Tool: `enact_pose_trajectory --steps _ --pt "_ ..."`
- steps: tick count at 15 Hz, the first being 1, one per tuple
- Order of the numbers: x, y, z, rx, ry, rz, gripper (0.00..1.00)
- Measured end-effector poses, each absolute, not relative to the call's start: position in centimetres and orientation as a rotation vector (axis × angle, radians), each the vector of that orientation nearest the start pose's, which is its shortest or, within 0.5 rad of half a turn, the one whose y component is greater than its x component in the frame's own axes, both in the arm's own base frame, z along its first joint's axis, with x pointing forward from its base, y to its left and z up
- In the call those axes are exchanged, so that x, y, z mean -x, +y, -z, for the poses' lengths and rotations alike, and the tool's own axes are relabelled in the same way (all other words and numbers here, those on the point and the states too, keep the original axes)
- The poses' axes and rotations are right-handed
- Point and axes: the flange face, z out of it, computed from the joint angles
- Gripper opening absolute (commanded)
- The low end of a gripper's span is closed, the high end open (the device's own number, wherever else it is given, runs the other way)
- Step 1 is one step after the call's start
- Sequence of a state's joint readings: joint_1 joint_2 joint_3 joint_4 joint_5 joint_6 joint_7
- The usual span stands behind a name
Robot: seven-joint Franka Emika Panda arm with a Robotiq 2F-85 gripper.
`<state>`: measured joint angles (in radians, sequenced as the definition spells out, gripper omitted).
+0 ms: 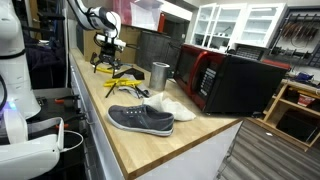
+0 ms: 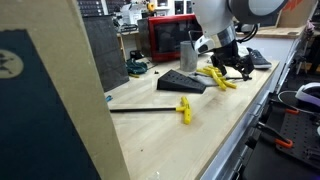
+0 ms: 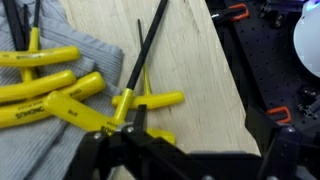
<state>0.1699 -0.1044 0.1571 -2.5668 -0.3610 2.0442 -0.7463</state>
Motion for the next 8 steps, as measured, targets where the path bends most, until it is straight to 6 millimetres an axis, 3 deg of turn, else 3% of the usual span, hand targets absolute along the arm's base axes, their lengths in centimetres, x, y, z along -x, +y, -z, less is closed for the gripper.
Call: enact_pose_trajectory --steps 3,8 --pt "-37.4 12.4 -28.4 2.526 -2.087 -0.702 1.0" --pt "-36.3 12.7 -28.5 2.387 -2.199 -0.588 1.0"
